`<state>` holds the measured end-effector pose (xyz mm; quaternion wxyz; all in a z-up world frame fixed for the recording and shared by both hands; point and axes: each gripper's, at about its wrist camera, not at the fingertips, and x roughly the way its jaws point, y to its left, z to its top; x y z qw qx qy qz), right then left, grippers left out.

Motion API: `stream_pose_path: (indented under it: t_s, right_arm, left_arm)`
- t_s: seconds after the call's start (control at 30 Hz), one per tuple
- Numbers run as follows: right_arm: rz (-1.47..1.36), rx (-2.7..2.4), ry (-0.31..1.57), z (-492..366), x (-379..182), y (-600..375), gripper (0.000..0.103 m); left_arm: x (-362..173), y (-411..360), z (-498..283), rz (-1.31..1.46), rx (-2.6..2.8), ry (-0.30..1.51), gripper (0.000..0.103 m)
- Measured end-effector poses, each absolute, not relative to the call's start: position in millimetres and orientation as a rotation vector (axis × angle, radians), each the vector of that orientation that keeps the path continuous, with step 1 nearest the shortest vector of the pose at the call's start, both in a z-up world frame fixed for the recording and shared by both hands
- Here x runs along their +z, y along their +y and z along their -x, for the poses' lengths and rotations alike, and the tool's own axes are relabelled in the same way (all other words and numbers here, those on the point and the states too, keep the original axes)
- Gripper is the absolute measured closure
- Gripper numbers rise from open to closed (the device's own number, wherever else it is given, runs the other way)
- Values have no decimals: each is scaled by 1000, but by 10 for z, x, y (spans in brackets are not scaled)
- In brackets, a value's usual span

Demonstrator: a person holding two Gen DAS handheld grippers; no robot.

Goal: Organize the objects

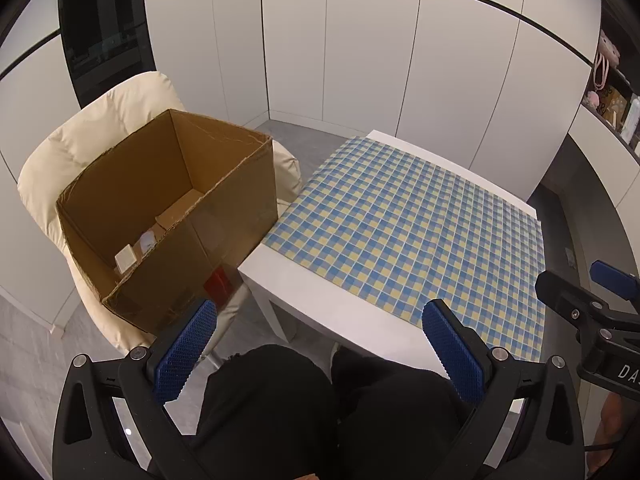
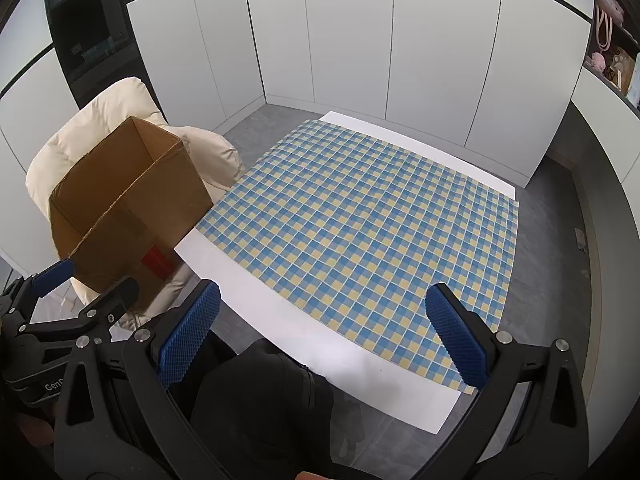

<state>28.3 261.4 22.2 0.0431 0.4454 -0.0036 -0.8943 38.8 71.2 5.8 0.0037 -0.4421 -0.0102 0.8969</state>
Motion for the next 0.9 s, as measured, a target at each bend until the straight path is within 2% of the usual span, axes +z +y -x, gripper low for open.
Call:
stream_pose_path:
  t_s: [0.6,0.9]
  right_arm:
    - [-1394,-2736,-19,-247,164,2640,0]
    - [-1390,-2732,-6,-243,162,2635,0]
  left_arm:
    - [116,690,-406,1328,2847,-24,0]
    - [91,651,-385,1362,2827,-77,0]
